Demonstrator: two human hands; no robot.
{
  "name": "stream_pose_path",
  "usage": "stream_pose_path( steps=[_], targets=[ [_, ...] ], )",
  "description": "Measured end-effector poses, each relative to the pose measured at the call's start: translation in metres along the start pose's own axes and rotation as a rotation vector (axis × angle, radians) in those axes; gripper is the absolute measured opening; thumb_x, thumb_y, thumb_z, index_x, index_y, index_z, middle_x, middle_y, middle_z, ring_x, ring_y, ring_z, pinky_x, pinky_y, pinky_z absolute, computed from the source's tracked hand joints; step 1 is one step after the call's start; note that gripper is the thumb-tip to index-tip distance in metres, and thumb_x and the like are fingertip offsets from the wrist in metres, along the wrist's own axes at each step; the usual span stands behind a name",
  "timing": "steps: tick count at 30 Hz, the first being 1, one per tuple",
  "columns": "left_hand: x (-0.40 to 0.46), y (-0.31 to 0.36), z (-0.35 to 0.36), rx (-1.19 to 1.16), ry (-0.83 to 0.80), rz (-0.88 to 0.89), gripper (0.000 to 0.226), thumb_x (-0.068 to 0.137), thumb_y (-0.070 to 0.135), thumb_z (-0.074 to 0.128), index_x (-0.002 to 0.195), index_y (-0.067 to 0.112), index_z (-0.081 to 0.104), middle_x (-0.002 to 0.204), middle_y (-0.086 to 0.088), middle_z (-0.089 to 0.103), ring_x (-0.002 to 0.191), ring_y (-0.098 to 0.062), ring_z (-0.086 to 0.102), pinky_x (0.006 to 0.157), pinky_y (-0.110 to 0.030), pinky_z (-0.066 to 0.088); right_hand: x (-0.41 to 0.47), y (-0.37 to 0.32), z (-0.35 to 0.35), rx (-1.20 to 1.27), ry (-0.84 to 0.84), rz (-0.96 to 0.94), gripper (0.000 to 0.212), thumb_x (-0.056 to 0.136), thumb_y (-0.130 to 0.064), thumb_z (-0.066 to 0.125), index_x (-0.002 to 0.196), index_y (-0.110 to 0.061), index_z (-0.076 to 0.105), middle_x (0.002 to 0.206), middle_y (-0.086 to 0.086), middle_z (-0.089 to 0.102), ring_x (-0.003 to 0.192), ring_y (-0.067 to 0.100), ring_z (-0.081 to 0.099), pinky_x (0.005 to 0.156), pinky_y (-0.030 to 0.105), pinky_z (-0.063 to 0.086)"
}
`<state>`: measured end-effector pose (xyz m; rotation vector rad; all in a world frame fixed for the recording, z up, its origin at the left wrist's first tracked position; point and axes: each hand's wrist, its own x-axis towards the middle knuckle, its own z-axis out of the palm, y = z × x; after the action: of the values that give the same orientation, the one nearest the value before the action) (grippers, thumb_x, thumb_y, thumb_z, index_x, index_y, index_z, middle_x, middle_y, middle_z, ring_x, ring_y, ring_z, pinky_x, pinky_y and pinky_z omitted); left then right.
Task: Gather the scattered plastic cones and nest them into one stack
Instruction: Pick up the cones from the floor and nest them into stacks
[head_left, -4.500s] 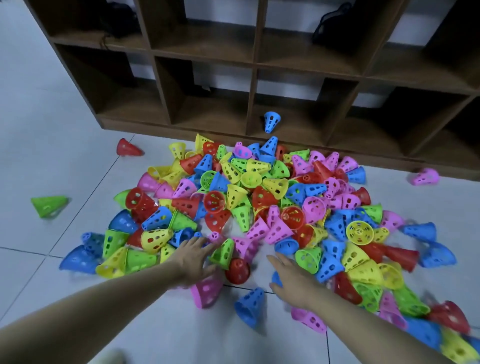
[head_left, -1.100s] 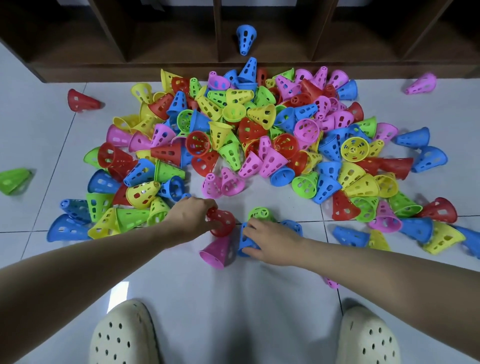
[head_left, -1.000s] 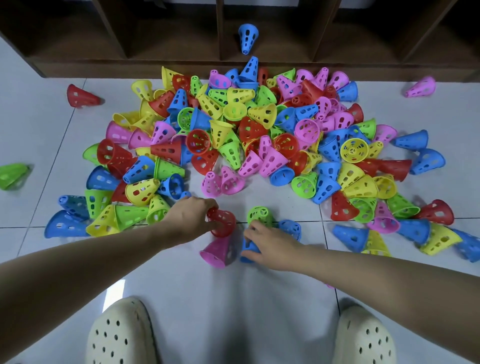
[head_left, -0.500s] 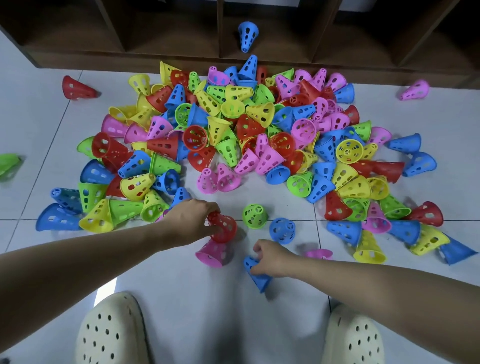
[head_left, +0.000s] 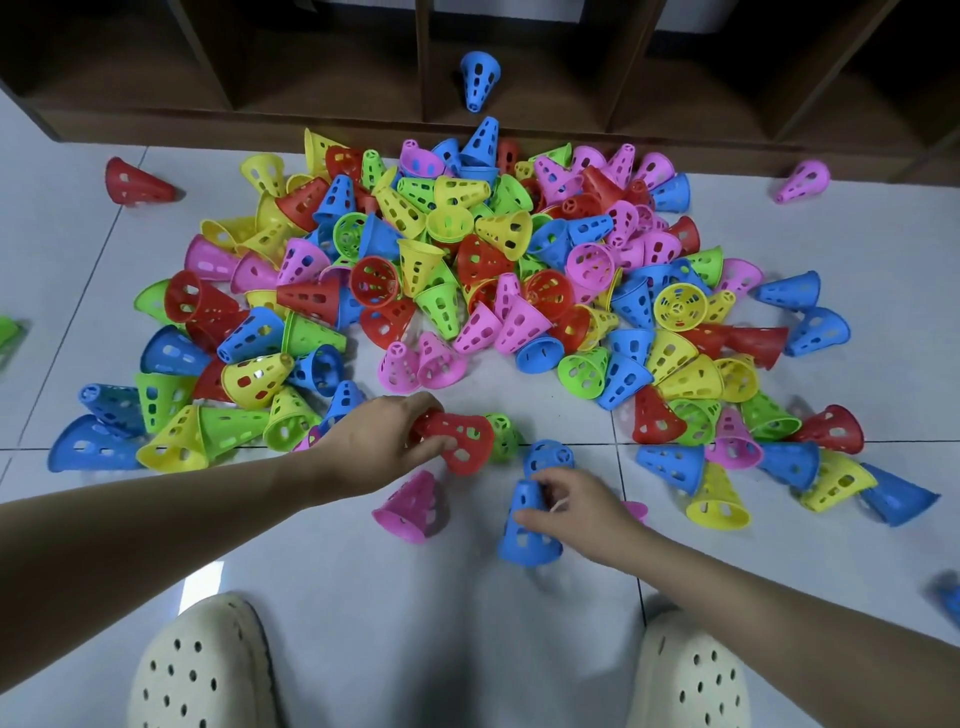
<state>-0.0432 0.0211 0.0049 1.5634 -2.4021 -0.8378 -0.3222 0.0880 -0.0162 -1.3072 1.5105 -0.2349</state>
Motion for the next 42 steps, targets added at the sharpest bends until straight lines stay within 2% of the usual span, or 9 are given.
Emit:
stream_pose_path(
  steps=[3,8,13,16,20,25,31,36,42],
  targets=[
    [0.002,0.01,-0.003,-0.052,0.086,0.028,0.039,0.095,0.054,0.055,0.116,0.022,0.058,0.089,0.01,0.063,0.075,-0.007,0.06,0.063,-0.017,0.046,-0.01,-0.002,-0.015,0.143,0.243,-0.151,0.03,0.078,-0.015,0.084,0.099,-0.027,0.065,0.099,0.0,0.065,0.087,0.014,0.067,0.078,0.025,0.056],
    [0.021,0.023,0.001,-0.048,0.099,0.063,0.039,0.09,0.05,0.065,0.117,0.022,0.058,0.089,0.011,0.058,0.076,-0.006,0.055,0.061,-0.013,0.038,-0.016,0.007,-0.035,0.037,0.424,-0.302,0.033,0.083,-0.016,0.08,0.102,-0.031,0.057,0.103,-0.016,0.055,0.092,0.01,0.059,0.078,0.019,0.05],
    [0.041,0.03,0.015,0.001,0.039,0.08,0.04,0.09,0.045,0.066,0.12,0.019,0.058,0.097,0.005,0.062,0.08,-0.012,0.057,0.069,-0.028,0.051,-0.007,0.024,-0.047,-0.165,0.404,-0.29,0.031,0.087,-0.019,0.076,0.114,-0.022,0.062,0.105,-0.021,0.056,0.096,-0.007,0.052,0.081,0.013,0.044],
    [0.052,0.036,0.023,0.075,0.016,0.082,0.044,0.089,0.043,0.067,0.123,0.018,0.057,0.104,-0.001,0.065,0.087,-0.019,0.06,0.076,-0.037,0.054,-0.004,0.032,-0.05,-0.237,0.366,-0.297,0.033,0.089,-0.017,0.073,0.121,-0.019,0.067,0.107,-0.015,0.064,0.092,0.002,0.058,0.084,0.023,0.051],
    [0.063,0.043,0.029,0.126,-0.046,0.068,0.047,0.088,0.043,0.066,0.127,0.019,0.057,0.111,-0.002,0.065,0.095,-0.023,0.062,0.079,-0.037,0.054,-0.003,0.027,-0.053,-0.261,0.299,-0.285,0.037,0.092,-0.018,0.071,0.128,-0.016,0.065,0.11,-0.014,0.061,0.086,-0.013,0.054,0.079,0.005,0.045],
    [0.066,0.045,0.034,0.22,-0.152,0.06,0.041,0.091,0.047,0.06,0.125,0.024,0.057,0.104,0.0,0.067,0.091,-0.021,0.063,0.076,-0.037,0.055,-0.001,0.031,-0.05,-0.139,0.24,-0.202,0.05,0.089,-0.024,0.074,0.136,-0.023,0.057,0.115,-0.005,0.063,0.102,0.003,0.061,0.088,0.021,0.052],
    [0.05,0.03,0.031,0.124,-0.205,0.01,0.06,0.094,0.039,0.064,0.145,0.021,0.039,0.117,-0.004,0.062,0.094,-0.018,0.058,0.08,-0.032,0.05,-0.019,0.068,-0.051,-0.174,0.378,0.016,0.066,0.076,-0.042,0.083,0.131,-0.022,0.052,0.107,-0.007,0.057,0.099,0.016,0.058,0.09,0.037,0.052],
    [0.03,-0.004,0.025,0.476,-0.237,-0.085,0.088,0.083,0.069,0.06,0.15,0.019,0.033,0.148,-0.007,0.047,0.135,-0.028,0.043,0.115,-0.043,0.029,-0.043,0.096,-0.044,-0.149,0.349,0.123,0.084,0.069,-0.046,0.088,0.138,-0.022,0.045,0.128,-0.001,0.046,0.116,0.01,0.048,0.099,0.028,0.042],
    [-0.003,-0.037,0.024,0.737,-0.34,0.014,0.076,0.079,0.081,0.051,0.13,0.026,0.048,0.117,0.006,0.062,0.114,-0.019,0.053,0.102,-0.033,0.029,-0.048,0.101,-0.033,-0.197,0.372,0.225,0.093,0.068,-0.046,0.087,0.144,-0.018,0.041,0.13,0.0,0.048,0.123,0.019,0.049,0.105,0.04,0.044]
  ],
)
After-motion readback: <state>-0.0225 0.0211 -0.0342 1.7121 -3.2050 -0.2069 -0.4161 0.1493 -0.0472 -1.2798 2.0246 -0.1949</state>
